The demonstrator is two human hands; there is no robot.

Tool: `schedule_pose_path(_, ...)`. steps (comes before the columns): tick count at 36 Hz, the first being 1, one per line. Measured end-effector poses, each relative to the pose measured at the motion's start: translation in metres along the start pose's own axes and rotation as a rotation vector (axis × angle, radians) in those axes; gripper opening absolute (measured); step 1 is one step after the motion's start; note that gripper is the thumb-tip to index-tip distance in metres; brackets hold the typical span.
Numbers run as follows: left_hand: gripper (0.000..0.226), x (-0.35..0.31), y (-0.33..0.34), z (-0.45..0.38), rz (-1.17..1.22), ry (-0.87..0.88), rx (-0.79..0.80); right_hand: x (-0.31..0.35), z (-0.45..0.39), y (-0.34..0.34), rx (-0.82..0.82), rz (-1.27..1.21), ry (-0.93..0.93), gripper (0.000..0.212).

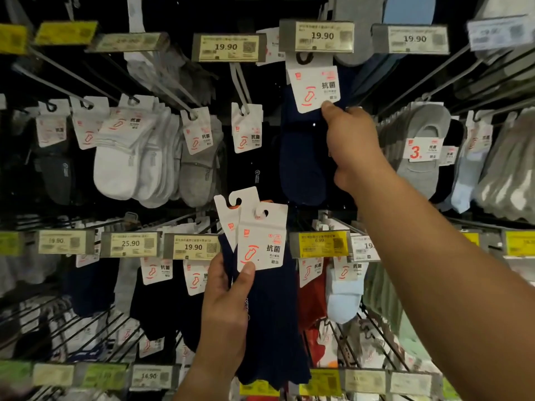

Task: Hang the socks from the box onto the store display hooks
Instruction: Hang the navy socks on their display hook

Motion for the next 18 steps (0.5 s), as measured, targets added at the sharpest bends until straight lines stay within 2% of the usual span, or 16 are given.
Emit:
schedule_pose_path(5, 0.04, 0.0, -0.001, 0.0, 0.012, -0.008, -0.012, -0.007, 0.007, -0.003, -0.032, 0.089, -0.05, 0.035)
schedule_pose_path(9, 0.041, -0.001, 0.0, 0.0, 0.006, -0.007, -0.006, -0.003, -0.002, -0.007, -0.075, 0.075, -0.088, 0.019)
schedule_pose_path(14, 0.036, -0.002, 0.0, -0.001, -0.007, -0.007, -0.009, 0.005, -0.019, -0.007, -0.071, 0.158, -0.029, 0.043)
schedule_pose_path(18, 0.036, -0.003, 0.001, 0.0, -0.007, -0.005, -0.012, -0.008, -0.016, -0.009, -0.068, 0.139, -0.008, 0.036)
Point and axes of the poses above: each hand's wrist, its own z-axis away from the middle knuckle, its own y-axis out of the palm, x = y × z, the point moved 5 cm from there along -z, towards the middle knuckle, and after that the axes turned 9 degrees about -y, right-handed, at the moved point
